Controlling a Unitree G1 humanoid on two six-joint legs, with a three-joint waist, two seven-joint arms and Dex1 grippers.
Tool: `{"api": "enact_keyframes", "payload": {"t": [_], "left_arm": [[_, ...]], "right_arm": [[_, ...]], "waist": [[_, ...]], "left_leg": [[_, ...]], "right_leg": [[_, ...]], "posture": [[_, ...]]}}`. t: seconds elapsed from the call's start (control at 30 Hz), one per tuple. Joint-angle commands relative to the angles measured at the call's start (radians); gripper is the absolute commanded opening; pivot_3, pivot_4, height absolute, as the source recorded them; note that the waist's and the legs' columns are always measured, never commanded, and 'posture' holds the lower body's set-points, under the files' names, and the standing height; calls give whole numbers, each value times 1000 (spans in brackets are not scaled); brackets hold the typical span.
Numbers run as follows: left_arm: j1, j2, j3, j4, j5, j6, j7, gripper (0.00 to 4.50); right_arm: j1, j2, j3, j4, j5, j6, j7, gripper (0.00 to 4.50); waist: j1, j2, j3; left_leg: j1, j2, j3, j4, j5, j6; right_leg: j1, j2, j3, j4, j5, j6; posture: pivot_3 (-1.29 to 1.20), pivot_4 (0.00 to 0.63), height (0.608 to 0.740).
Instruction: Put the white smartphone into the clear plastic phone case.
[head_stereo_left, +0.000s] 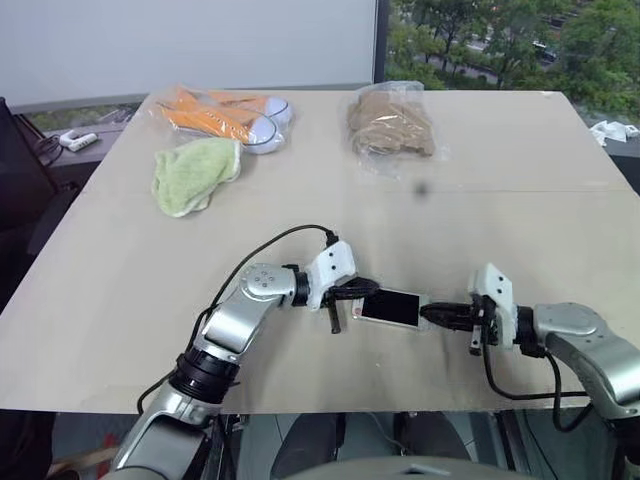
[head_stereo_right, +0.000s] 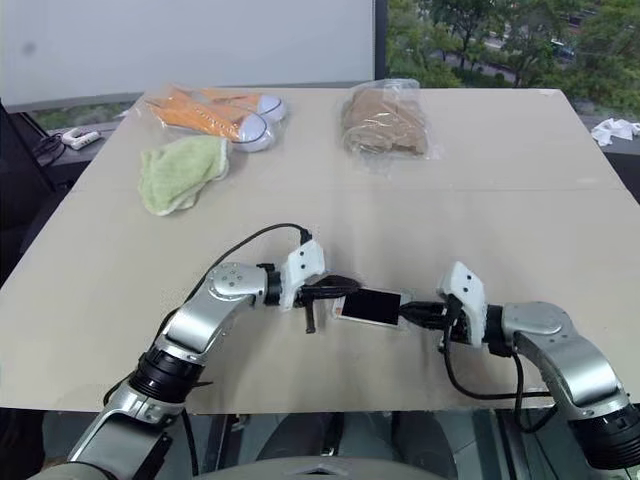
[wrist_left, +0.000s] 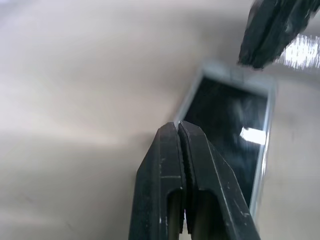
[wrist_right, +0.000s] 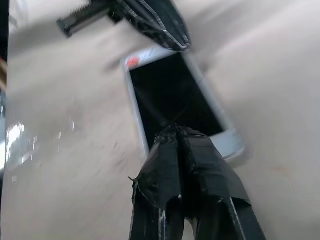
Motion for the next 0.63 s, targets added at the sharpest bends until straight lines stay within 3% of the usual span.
{"api": "enact_keyframes", "payload": {"t": [0.03,0.1,0.2,0.23,0.27,0.33,0.43,0.63], "left_arm": [[45,82,129,-88,-120,80,-34,508],[87,146,177,-89,-143,93,-59,1139],[155,225,273,-56,-168,48,-99,2580],[197,264,306,-44,-176,24,-141,2830],[225,290,326,-37,-181,6,-171,3387],[281,344,342,-18,-167,-30,-212,4260],[305,396,372,21,-149,-93,-245,4426],[255,402,375,79,-105,-185,-217,4426]], "right_arm": [[37,-38,-104,-20,56,-5,35,1723],[73,-70,-142,-11,64,-16,70,2597],[117,-115,-209,41,59,-61,121,4028],[133,-134,-243,77,55,-80,144,4278],[143,-147,-265,102,52,-94,161,4500],[160,-168,-310,156,64,-111,197,4500],[183,-205,-348,248,37,-159,249,4500],[191,-224,-359,287,28,-187,279,4500]], "waist": [[1,0,0],[0,1,1],[2,2,3],[2,2,3],[1,2,4],[2,2,4],[6,3,5],[5,3,6]], "left_leg": [[0,0,0,0,0,0],[0,0,0,-2,0,0],[0,0,0,-2,0,0],[0,0,0,-2,0,0],[0,0,1,-2,-1,2],[1,0,1,-2,-2,4],[1,0,1,-2,-3,4],[0,0,1,-3,-3,5]], "right_leg": [[0,0,0,0,0,0],[0,0,0,-1,0,0],[0,0,0,-2,0,0],[0,0,0,-2,0,0],[0,0,0,-2,0,0],[0,-1,1,-2,0,0],[0,-1,1,-2,0,0],[0,-2,0,-2,0,0]], "posture": [[0,150,740],[0,150,740],[0,150,740],[0,150,740],[0,150,740],[0,150,740],[0,150,740],[0,150,740]]}}
